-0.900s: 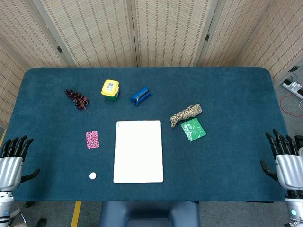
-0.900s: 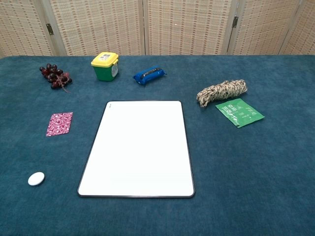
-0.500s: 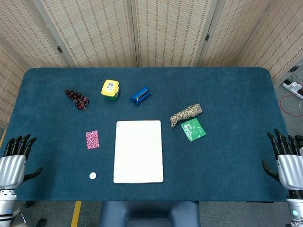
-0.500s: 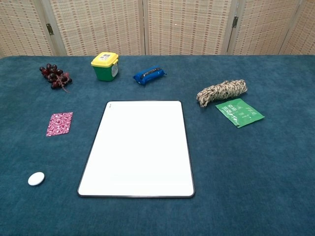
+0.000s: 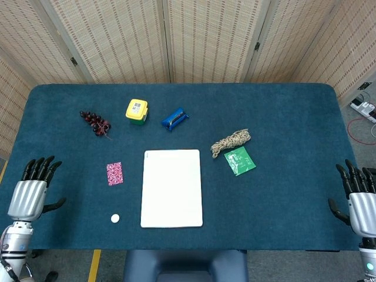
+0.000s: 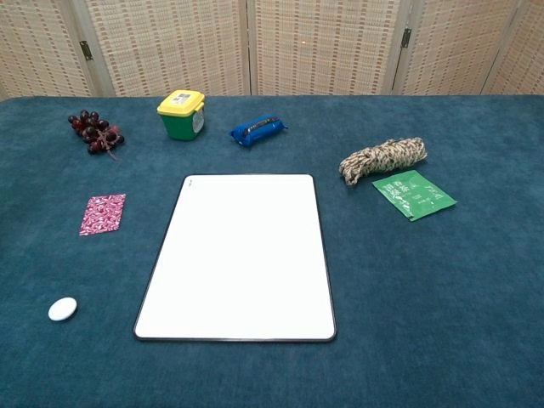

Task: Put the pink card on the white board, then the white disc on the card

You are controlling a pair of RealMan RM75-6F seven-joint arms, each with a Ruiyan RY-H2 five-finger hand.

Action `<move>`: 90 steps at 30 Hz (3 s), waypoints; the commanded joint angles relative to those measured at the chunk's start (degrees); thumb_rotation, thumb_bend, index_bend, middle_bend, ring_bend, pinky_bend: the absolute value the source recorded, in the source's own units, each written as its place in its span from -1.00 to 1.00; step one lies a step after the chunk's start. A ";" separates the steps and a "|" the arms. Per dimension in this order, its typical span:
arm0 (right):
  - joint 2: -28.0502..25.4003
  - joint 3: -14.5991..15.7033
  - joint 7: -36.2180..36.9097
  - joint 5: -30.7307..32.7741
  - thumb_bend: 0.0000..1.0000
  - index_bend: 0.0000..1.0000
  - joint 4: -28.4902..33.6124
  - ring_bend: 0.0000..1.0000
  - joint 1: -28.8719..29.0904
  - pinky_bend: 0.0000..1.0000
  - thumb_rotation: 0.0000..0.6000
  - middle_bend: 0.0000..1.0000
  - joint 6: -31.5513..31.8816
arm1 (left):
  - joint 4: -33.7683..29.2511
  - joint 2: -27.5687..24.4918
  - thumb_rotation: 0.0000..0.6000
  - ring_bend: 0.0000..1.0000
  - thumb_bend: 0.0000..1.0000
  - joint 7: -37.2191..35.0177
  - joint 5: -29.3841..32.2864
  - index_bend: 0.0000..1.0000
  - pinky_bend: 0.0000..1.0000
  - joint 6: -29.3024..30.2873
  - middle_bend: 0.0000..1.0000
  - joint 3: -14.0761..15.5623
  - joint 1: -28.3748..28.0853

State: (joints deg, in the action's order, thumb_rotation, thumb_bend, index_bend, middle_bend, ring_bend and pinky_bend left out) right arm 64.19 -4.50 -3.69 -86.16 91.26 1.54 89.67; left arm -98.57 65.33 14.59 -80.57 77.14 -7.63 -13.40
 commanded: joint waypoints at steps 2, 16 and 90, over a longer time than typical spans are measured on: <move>-0.26 -0.10 0.28 0.22 -0.26 -1.00 0.03 -0.82 -0.04 -0.92 1.00 -0.97 -0.10 | 0.00 0.68 1.00 -0.86 -0.58 0.89 1.69 -0.66 -1.00 -4.45 -0.82 -1.78 -4.05; -0.64 -0.52 2.67 0.51 -0.26 -1.00 -0.92 -0.83 0.40 -0.92 1.00 -0.97 -0.99 | 4.54 7.02 1.00 -0.85 -0.56 10.41 18.49 -0.70 -1.00 -21.52 -0.82 -5.26 -17.43; -0.58 0.10 9.11 0.56 -0.26 -1.00 -3.42 -0.82 -0.78 -0.92 1.00 -0.97 -0.99 | 15.19 17.30 1.00 -0.89 -0.51 18.89 58.32 -0.54 -1.00 -28.24 -0.89 3.15 -37.85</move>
State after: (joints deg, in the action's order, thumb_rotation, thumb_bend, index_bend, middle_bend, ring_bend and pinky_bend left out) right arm 63.61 -4.40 5.42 -85.60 87.84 0.76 88.68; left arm -83.40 82.62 33.46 -22.27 48.89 -4.49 -51.23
